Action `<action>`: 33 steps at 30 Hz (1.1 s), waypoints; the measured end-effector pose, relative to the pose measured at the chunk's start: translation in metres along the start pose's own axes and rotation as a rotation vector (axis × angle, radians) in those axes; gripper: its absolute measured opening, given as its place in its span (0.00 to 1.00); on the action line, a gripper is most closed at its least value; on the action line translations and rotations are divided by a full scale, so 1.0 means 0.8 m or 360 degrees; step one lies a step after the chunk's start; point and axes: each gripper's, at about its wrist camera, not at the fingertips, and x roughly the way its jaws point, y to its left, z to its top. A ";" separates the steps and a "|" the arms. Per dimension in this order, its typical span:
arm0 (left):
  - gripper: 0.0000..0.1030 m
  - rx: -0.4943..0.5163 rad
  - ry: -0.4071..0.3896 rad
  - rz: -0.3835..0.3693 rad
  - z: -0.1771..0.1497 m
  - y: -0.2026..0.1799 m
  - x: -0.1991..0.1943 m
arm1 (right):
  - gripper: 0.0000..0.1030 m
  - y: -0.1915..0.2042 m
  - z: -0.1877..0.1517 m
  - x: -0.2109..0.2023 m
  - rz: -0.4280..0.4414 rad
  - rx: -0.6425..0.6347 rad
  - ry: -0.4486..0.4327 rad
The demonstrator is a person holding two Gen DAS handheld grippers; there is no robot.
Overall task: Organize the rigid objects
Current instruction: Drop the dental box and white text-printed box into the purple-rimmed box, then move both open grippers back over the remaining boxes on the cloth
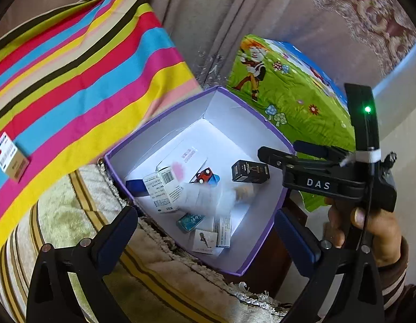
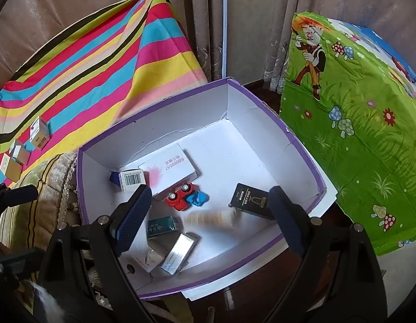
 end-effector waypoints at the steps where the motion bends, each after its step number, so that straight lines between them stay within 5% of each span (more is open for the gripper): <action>1: 1.00 -0.0003 0.0000 0.0000 -0.001 0.000 0.000 | 0.88 0.001 0.000 0.000 -0.0001 -0.0002 0.0000; 12: 1.00 0.0004 0.0005 -0.0047 -0.015 0.008 -0.023 | 0.88 0.011 0.001 -0.005 -0.0014 -0.0022 -0.0032; 33: 1.00 -0.0239 0.0004 0.0416 -0.071 0.079 -0.067 | 0.93 0.117 -0.008 -0.027 -0.0001 -0.0382 -0.0200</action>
